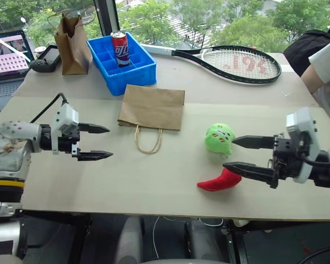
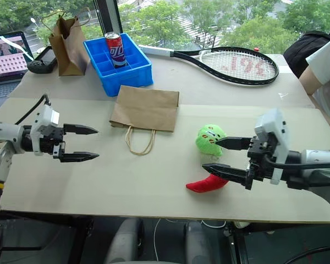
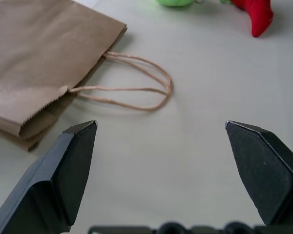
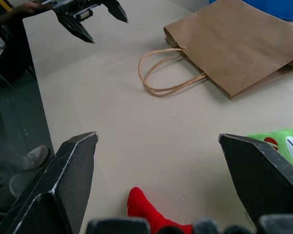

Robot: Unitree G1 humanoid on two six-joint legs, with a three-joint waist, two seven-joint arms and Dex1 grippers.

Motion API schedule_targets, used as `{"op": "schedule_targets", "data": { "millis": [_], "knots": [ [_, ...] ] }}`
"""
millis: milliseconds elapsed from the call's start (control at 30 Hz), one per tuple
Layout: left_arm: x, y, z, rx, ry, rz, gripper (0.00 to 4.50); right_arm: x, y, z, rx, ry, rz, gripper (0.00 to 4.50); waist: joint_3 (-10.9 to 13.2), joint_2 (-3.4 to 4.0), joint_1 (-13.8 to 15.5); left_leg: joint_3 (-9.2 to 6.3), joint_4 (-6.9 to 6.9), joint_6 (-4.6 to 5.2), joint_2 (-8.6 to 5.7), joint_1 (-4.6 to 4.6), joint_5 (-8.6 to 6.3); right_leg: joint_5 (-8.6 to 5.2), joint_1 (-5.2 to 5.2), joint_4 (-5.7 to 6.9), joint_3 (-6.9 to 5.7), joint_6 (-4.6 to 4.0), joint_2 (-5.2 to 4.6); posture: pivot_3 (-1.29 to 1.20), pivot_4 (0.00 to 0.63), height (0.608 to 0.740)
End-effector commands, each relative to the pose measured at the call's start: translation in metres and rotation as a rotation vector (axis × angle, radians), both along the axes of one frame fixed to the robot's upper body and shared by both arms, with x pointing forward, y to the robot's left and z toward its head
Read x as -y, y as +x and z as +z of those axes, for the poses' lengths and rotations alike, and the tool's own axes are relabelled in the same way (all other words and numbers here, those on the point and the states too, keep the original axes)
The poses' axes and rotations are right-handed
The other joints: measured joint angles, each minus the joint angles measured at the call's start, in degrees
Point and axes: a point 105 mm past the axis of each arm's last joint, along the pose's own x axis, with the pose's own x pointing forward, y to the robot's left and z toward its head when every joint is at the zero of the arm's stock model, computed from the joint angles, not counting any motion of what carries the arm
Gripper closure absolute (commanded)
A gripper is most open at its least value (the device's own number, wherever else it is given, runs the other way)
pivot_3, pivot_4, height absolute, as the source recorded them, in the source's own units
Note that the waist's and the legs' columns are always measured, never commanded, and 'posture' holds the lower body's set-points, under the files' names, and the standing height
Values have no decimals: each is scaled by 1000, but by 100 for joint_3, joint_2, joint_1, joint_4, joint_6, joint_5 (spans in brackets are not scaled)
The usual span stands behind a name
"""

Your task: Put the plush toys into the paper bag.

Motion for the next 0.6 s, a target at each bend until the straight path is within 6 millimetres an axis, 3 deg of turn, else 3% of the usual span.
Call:
{"op": "schedule_targets", "data": {
  "millis": [33,233,500,600],
  "knots": [
    [14,11,3,81,66,-89,0,-12,-1,-8,22,-69,14,95,1,-1,2,0,-1,0,0,0,0,0,0,0,0,1,0,0,150,660],
    [32,40,-20,238,321,-226,0,-22,6,-9,63,-57,-2,95,5,-9,-5,-4,-7,10,-3,1,8,4,3,-1,2,3,9,0,150,660],
    [53,63,-22,332,375,-270,0,-33,1,-9,76,-20,-14,95,16,-27,-30,-9,-28,15,-5,0,11,5,2,-6,5,10,12,0,150,660],
    [62,65,-21,323,343,-283,628,-33,1,-10,80,-14,-34,0,17,-28,-42,-10,-29,15,-5,0,11,6,2,-5,5,11,13,0,150,660]
  ]
}}
